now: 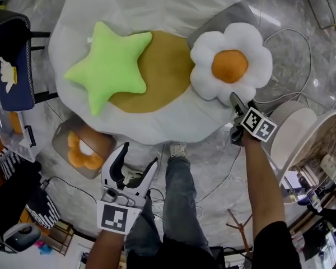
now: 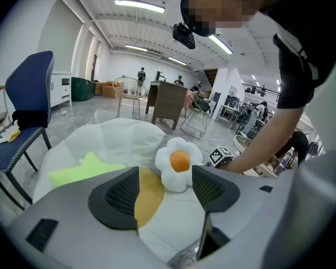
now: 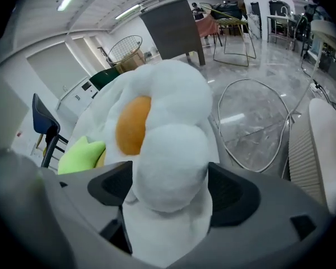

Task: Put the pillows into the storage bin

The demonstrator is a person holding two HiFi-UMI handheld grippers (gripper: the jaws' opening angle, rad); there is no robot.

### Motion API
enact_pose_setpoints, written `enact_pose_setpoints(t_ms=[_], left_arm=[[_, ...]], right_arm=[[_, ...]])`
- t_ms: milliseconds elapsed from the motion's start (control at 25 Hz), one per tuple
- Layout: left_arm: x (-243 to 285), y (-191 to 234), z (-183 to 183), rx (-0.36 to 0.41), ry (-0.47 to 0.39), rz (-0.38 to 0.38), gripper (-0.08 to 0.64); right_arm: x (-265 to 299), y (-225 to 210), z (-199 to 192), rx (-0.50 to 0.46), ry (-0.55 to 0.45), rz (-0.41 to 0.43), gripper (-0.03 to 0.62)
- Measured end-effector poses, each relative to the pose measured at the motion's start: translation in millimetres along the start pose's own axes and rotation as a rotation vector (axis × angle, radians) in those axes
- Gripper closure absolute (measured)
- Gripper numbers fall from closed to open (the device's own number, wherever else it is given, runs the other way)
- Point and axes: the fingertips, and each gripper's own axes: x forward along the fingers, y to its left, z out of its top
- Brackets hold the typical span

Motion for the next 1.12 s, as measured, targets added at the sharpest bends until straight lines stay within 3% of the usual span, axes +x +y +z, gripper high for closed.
enact_pose_setpoints(t_ms=[240,400,640,1120], left_arm=[[6,-2,-17,-0.013,0.032,-0.003,0.249],[16,-12,-19,-0.015,0.037,-0.022,0.249],[24,-34,-5,0.004,0.015,-0.069,0.249],[-6,-44,-5,0.023,-0.028,-0.101,0.249]], right_arm=[[16,0,2,0.083,0.027,-0.033,0.19],[8,17,-1,0.094,0.03,-0.018,0.312],[-25,47,3,-0.028,-0.03,-0.015,0.413],[-114,112,-33,-0.215,-0.076,0.004,0.454]])
